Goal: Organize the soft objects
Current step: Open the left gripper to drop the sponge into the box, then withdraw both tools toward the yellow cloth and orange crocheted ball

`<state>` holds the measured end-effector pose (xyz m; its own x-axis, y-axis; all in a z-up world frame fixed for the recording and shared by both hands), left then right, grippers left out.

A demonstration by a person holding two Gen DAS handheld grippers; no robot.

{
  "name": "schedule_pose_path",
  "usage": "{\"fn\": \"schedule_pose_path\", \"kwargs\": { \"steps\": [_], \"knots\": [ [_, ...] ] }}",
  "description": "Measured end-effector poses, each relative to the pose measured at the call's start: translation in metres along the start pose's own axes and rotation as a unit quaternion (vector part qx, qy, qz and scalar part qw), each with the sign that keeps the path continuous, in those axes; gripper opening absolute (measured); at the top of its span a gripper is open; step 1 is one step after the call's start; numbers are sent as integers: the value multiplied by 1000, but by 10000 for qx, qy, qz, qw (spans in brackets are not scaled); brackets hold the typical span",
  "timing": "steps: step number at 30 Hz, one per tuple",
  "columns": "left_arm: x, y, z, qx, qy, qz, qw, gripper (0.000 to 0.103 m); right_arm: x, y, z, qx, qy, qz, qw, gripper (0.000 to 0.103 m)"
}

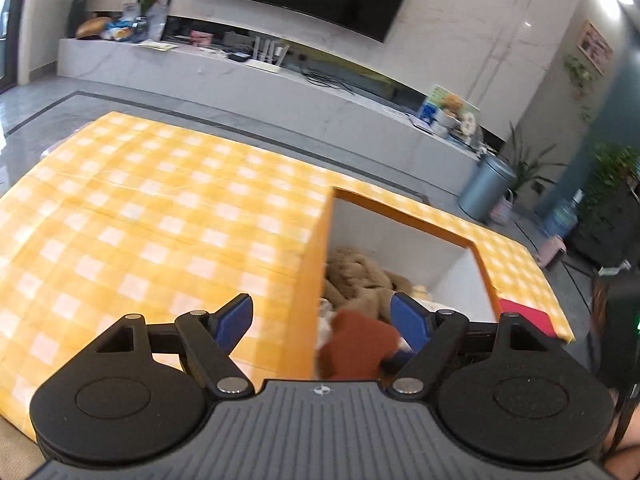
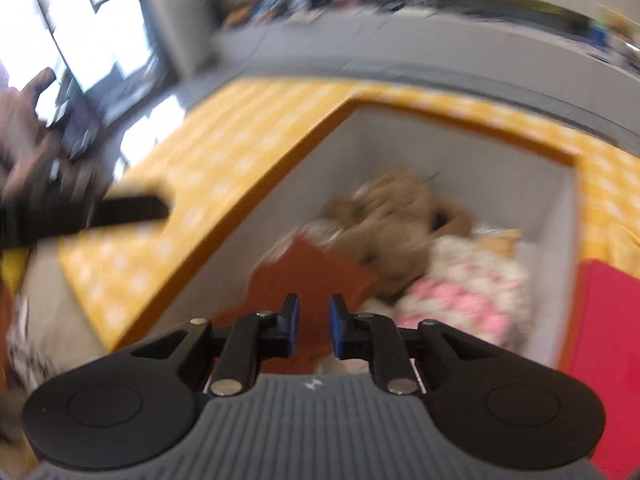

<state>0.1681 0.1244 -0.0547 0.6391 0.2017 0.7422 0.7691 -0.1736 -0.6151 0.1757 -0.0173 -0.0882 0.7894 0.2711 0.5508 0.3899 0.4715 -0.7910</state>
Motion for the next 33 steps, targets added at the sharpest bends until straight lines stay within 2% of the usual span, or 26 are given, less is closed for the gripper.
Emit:
{"fn": "schedule_pose_path", "kwargs": {
  "steps": [3, 7, 9, 14, 19, 22, 23, 24, 25, 26, 28, 33],
  "knots": [
    [1, -3, 1, 93, 81, -112, 9999, 92, -10, 29, 9, -114, -362, 499, 9980, 15],
    [1, -7, 0, 14, 299, -148, 9994, 92, -8, 38, 13, -178, -751, 736, 9943, 16],
    [1, -7, 2, 22, 315, -142, 9994, 92, -8, 41, 14, -159, -872, 769, 9931, 16],
    [3, -12, 3, 3, 197, -240, 9995, 92, -9, 44, 7, 40, -521, 849, 9950, 16],
    [9, -26, -4, 35, 336, -477, 9983, 92, -11, 38, 13, -16, -922, 734, 9930, 16],
    [13, -35, -11, -75, 471, -559, 9973, 92, -7, 33, 11, -28, -750, 628, 9952, 18],
    [13, -37, -14, -138, 509, -574, 9970, 92, -4, 28, 10, -47, -671, 535, 9963, 30],
    [14, -39, -17, -190, 526, -605, 9966, 92, -1, 21, 10, -129, -665, 411, 9969, 45],
    [14, -41, -20, -233, 526, -644, 9963, 92, 1, 14, 11, -215, -734, 282, 9967, 79],
    [15, -43, -23, -273, 519, -702, 9958, 92, 2, 6, 13, -214, -842, 124, 9961, 85],
    [15, -48, -30, -337, 544, -870, 9941, 93, 5, -16, 15, -103, -953, -205, 9952, 83],
    [15, -56, -50, -361, 796, -1061, 9905, 94, 13, -79, -5, -90, -629, -1005, 9929, 84]
  ]
}}
Point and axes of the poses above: each gripper's, at about its wrist camera, not at the fingertips, and y roughly the way its jaws point, z to its left, x to its top, the point moved 6 cm from there along y, roughly the way its jaws point, and after that the axes turned 6 degrees about y, right-handed, at the moved point
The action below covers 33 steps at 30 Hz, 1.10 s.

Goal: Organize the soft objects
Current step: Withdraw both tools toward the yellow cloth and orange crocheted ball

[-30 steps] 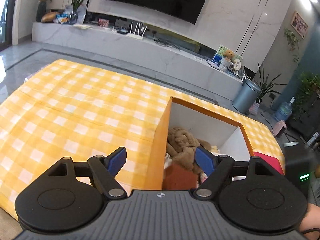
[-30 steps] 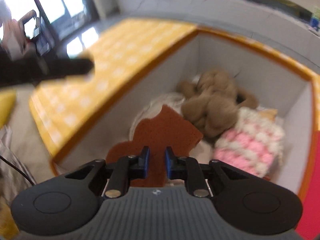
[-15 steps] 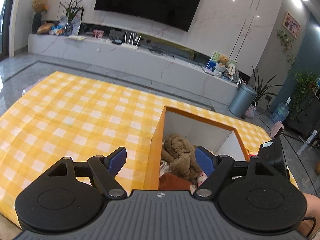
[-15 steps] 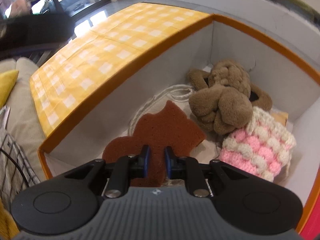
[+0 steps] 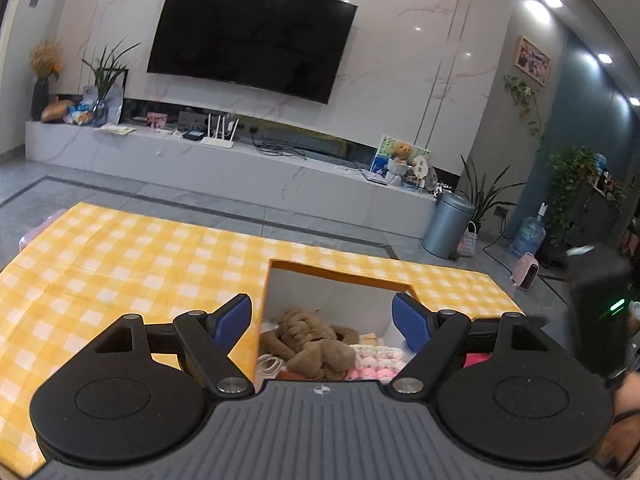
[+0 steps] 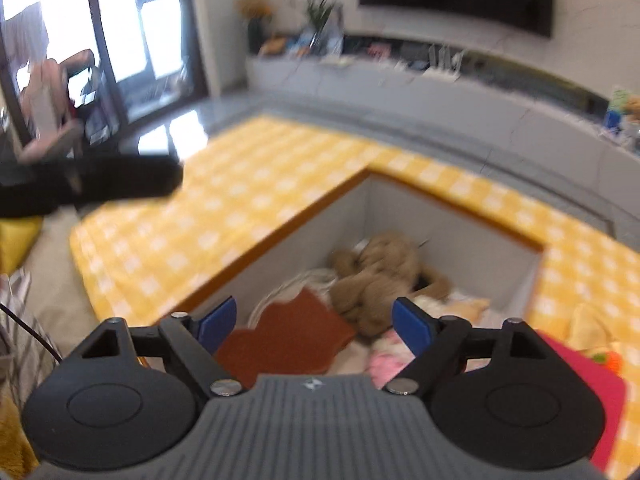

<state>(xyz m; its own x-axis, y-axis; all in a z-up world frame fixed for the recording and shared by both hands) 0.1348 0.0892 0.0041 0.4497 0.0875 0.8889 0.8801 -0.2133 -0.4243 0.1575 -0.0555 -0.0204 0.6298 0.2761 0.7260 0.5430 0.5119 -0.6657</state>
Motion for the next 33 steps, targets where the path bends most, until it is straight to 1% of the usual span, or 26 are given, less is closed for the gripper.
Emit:
{"fn": "schedule_pose_path", "kwargs": {
  "steps": [4, 6, 8, 11, 15, 17, 20, 24, 25, 26, 28, 29, 31, 33],
  "knots": [
    [-2, 0, -24, 155, 471, -64, 9987, 94, 3, -47, -33, -143, 189, -585, 9980, 87],
    [-5, 5, -35, 244, 663, 47, 9975, 94, 0, -64, -55, -226, 227, -752, 9967, 87],
    [-7, 11, -47, 287, 743, 160, 9967, 94, -5, -78, -82, -433, 245, -817, 9954, 87],
    [-10, 19, -62, 166, 706, 351, 9967, 94, -14, -94, -123, -853, 433, -806, 9921, 87],
    [-16, 34, -83, -113, 638, 744, 9951, 94, -33, -118, -172, -1283, 794, -1119, 9822, 89],
    [-17, 43, -96, -190, 721, 936, 9928, 94, -45, -126, -201, -1585, 1093, -1224, 9736, 90],
    [-14, 61, -121, -337, 926, 1092, 9891, 94, -66, -127, -244, -1801, 1897, -1274, 9567, 90],
    [-8, 99, -156, -460, 1088, 1319, 9842, 94, -96, -120, -288, -2079, 3058, -1285, 9202, 90],
    [-7, 111, -166, -505, 1194, 1389, 9818, 94, -102, -118, -294, -2071, 3279, -1275, 9129, 90],
    [-6, 124, -175, -572, 1309, 1483, 9786, 94, -107, -115, -297, -2000, 3406, -1264, 9100, 90],
    [-6, 153, -192, -693, 1511, 1688, 9715, 94, -112, -107, -299, -1891, 3404, -1264, 9123, 90],
    [-8, 166, -200, -697, 1610, 1787, 9681, 94, -111, -101, -299, -1918, 3349, -1269, 9138, 90],
    [-10, 196, -211, -561, 1822, 2004, 9610, 92, -114, -90, -303, -1997, 3262, -1249, 9155, 90],
    [-11, 221, -216, -462, 1858, 2243, 9555, 91, -114, -73, -311, -1943, 3175, -1232, 9199, 89]
  ]
}}
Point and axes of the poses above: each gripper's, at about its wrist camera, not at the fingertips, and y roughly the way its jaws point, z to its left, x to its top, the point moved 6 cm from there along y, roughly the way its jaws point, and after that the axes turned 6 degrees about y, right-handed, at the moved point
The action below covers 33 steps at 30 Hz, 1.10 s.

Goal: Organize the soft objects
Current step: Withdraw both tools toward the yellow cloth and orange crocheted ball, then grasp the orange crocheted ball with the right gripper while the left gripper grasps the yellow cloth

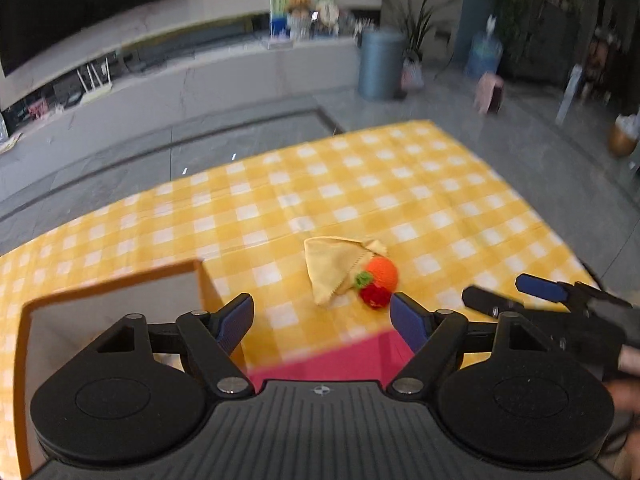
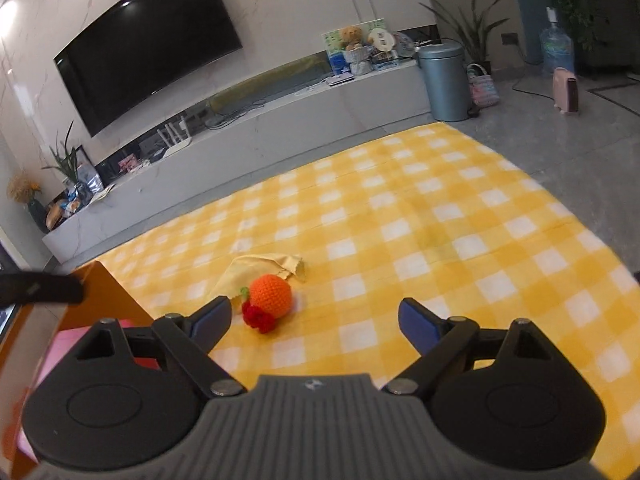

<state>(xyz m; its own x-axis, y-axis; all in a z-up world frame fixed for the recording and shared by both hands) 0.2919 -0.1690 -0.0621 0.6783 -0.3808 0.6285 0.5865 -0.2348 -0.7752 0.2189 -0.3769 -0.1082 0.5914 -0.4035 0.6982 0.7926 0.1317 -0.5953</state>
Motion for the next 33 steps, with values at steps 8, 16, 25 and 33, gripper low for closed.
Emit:
{"fn": "schedule_pose_path", "kwargs": {
  "steps": [8, 16, 25, 33],
  "knots": [
    [25, 54, 10, 112, -204, 595, 9980, 91, -3, 47, 17, 359, -396, 70, 9985, 88],
    [39, 87, 8, 85, 114, 912, 9957, 91, -12, 83, 32, 260, -767, 192, 9965, 85],
    [47, 141, -8, -14, 283, 1597, 9868, 91, -9, 84, 26, 602, -948, 99, 9936, 30],
    [42, 183, -27, -19, 405, 2168, 9754, 91, -5, 75, 23, 524, -1343, 277, 9892, 29]
  ]
}}
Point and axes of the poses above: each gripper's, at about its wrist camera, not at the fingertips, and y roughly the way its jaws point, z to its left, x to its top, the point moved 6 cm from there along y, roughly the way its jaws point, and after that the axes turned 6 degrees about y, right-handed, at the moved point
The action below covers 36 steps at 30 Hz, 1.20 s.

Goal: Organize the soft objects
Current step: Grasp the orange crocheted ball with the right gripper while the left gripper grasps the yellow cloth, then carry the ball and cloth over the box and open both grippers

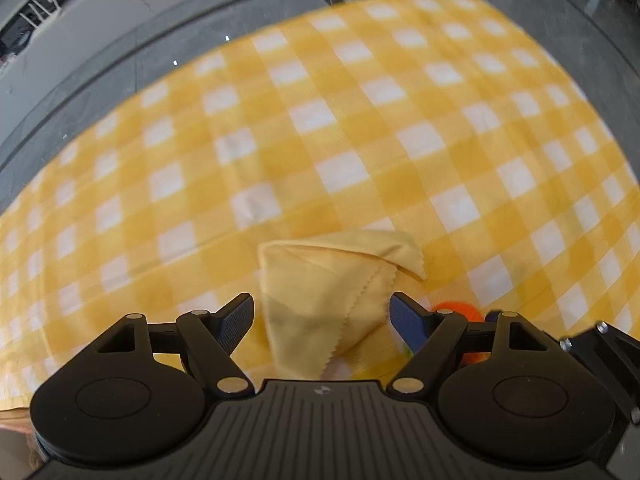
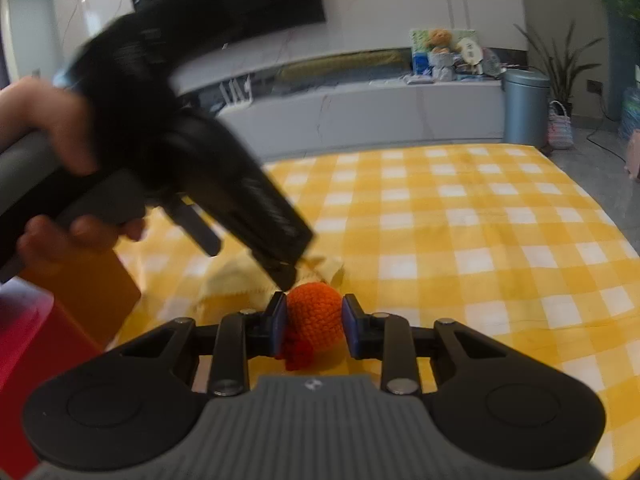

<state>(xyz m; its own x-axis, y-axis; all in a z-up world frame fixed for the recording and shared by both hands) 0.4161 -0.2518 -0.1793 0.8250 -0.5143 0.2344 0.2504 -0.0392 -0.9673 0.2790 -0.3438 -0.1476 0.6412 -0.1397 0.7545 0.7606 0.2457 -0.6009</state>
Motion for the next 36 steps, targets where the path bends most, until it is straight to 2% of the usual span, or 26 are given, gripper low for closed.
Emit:
{"fn": "schedule_pose_path", "kwargs": {
  "steps": [3, 4, 5, 6, 7, 9, 12, 15, 18, 20, 23, 25, 27, 28, 29, 31, 33, 35, 36],
  "knots": [
    [1, 15, -5, 73, 52, 230, 9997, 91, 1, -2, -2, -36, 24, 109, 9999, 29],
    [2, 14, -4, -50, -29, 161, 9999, 73, 3, -5, -3, -43, 54, 78, 9999, 29],
    [1, 12, -5, -335, -143, 123, 9993, 43, 4, -8, -4, -27, 75, 24, 10000, 29],
    [0, 9, -5, -344, -239, 132, 9990, 22, 5, -10, -4, -4, 91, -30, 10000, 29],
    [-2, 9, -8, -226, -75, 278, 9993, 4, 6, -13, -5, 17, 103, -66, 9999, 29],
    [-7, 3, -13, -139, 169, 312, 9993, 3, 9, -20, -4, 38, 61, -141, 9999, 29],
    [-23, -48, -2, -438, 53, -315, 9985, 3, 18, -38, 3, 170, -33, -263, 9995, 29],
    [-64, -122, 33, -609, -252, -910, 9937, 4, 34, -73, 23, 398, -76, -538, 9977, 29],
    [-123, -183, 72, -381, -521, -1413, 9879, 4, 51, -116, 69, 989, -287, -936, 9903, 29],
    [-168, -205, 96, -183, -685, -1576, 9850, 4, 57, -134, 108, 1389, -280, -997, 9849, 29],
    [-215, -214, 121, -62, -899, -1647, 9822, 4, 53, -138, 170, 1806, -347, -724, 9803, 29],
    [-241, -206, 127, -30, -1011, -1666, 9808, 4, 44, -129, 208, 1858, -527, -421, 9803, 29],
    [-257, -198, 125, 22, -1059, -1775, 9784, 8, 36, -116, 236, 1578, -689, -198, 9849, 29],
    [-263, -197, 123, 112, -994, -1914, 9764, 23, 32, -110, 244, 1344, -719, -137, 9882, 33],
    [-269, -199, 121, 210, -946, -2118, 9725, 56, 30, -104, 249, 1052, -693, -120, 9920, 55],
    [-278, -205, 114, 521, -985, -2639, 9581, 103, 25, -101, 250, 467, -509, -183, 9974, 85],
    [-287, -213, 108, 870, -1077, -3176, 9381, 103, 21, -110, 245, 257, -197, -407, 9986, 83],
    [-291, -218, 99, 1026, -1075, -3449, 9268, 103, 18, -123, 234, 11, 96, -680, 9976, 85],
    [-294, -221, 96, 1012, -1089, -3506, 9247, 103, 17, -130, 227, -235, 238, -844, 9959, 85]
  ]
}}
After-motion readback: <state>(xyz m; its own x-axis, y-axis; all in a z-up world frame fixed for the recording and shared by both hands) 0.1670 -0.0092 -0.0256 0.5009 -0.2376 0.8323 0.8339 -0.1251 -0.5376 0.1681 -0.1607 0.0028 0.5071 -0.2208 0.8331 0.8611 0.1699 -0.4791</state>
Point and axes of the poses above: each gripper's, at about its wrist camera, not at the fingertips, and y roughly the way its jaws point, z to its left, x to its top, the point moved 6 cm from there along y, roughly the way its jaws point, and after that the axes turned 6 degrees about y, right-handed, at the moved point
